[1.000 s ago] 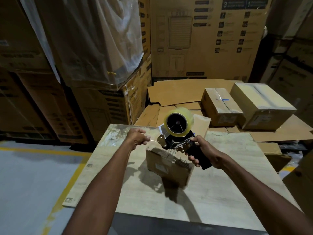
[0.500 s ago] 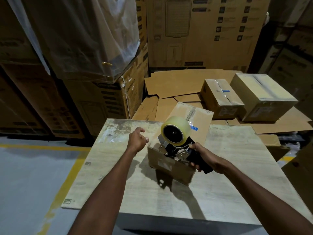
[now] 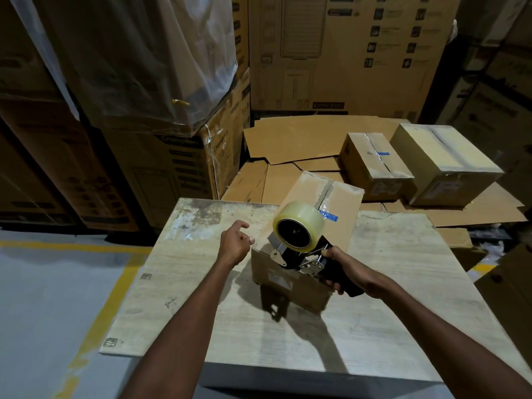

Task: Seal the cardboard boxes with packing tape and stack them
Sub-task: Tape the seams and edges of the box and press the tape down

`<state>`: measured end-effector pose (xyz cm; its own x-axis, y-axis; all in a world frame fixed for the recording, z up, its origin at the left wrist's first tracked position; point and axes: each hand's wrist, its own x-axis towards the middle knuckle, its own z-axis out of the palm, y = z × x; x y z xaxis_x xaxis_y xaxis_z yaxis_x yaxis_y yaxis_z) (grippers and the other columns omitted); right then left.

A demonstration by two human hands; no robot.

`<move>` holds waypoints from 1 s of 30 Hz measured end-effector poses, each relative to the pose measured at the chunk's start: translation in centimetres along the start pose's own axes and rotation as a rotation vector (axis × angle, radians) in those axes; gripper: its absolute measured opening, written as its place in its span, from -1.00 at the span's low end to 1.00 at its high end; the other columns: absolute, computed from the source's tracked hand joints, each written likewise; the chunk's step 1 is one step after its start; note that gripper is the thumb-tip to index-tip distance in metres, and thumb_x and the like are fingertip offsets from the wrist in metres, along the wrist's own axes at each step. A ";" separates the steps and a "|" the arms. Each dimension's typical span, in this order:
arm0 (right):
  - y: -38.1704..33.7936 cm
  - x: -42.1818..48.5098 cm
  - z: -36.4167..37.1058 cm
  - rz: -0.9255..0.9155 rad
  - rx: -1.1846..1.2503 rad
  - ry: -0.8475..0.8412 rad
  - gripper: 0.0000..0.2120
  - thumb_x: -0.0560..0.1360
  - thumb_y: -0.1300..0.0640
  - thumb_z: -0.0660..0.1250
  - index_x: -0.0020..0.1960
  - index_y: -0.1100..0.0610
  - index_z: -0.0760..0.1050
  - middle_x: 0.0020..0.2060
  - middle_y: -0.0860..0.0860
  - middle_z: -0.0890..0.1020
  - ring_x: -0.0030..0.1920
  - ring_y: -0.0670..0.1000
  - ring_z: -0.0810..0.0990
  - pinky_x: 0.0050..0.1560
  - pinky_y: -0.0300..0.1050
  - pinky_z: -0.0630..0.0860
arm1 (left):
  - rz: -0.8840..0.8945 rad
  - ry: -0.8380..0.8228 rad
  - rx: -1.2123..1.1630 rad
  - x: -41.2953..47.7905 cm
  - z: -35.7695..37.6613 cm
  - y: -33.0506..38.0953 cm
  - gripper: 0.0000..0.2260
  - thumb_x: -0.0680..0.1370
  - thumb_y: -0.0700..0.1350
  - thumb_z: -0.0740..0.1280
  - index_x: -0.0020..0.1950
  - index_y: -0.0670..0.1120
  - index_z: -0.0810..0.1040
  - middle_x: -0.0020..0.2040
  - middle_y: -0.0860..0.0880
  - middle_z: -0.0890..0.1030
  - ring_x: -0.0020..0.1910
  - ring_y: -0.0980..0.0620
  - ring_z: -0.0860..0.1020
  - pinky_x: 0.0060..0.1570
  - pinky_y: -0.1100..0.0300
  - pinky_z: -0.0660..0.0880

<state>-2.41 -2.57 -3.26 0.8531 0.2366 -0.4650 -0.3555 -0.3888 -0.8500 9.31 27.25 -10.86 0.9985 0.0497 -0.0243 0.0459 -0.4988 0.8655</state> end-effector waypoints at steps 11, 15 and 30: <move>0.8 0.3 0.0 0.013 -0.026 -0.005 -0.41 0.61 -0.33 0.10 -0.10 0.21 0.49 -0.27 0.13 0.55 -0.32 0.07 0.46 -0.22 -0.04 0.43 | -0.201 -0.023 -0.288 -0.5 1.5 -1.6 -0.66 0.59 -0.21 0.44 0.32 -0.06 0.48 0.05 -0.13 0.65 -0.11 -0.08 0.63 -0.36 0.24 0.52; 0.5 0.2 -0.1 -0.001 -0.032 -0.025 -0.41 0.53 -0.36 0.12 -0.12 0.19 0.49 -0.28 0.13 0.56 -0.31 0.08 0.47 -0.21 -0.04 0.44 | -0.063 0.025 -0.077 -0.6 1.4 -1.4 -0.83 0.56 -0.18 0.46 0.13 -0.07 0.60 -0.15 -0.17 0.65 -0.14 -0.15 0.66 -0.16 0.09 0.61; 0.1 -0.4 -0.5 0.023 -0.031 -0.093 -0.42 0.66 -0.25 0.11 0.00 0.26 0.55 -0.12 0.24 0.64 -0.22 0.14 0.57 -0.10 0.02 0.52 | 0.572 -0.002 0.524 -4.1 -0.9 -3.8 -0.30 0.45 -0.40 0.28 0.59 -0.06 0.32 0.60 -0.03 0.30 0.59 0.00 0.21 0.53 -0.02 0.08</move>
<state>-2.53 -3.16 -3.01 0.8050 0.3084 -0.5069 -0.3617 -0.4221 -0.8313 5.04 29.70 -13.62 0.8712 -0.3403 0.3539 -0.4688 -0.7904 0.3942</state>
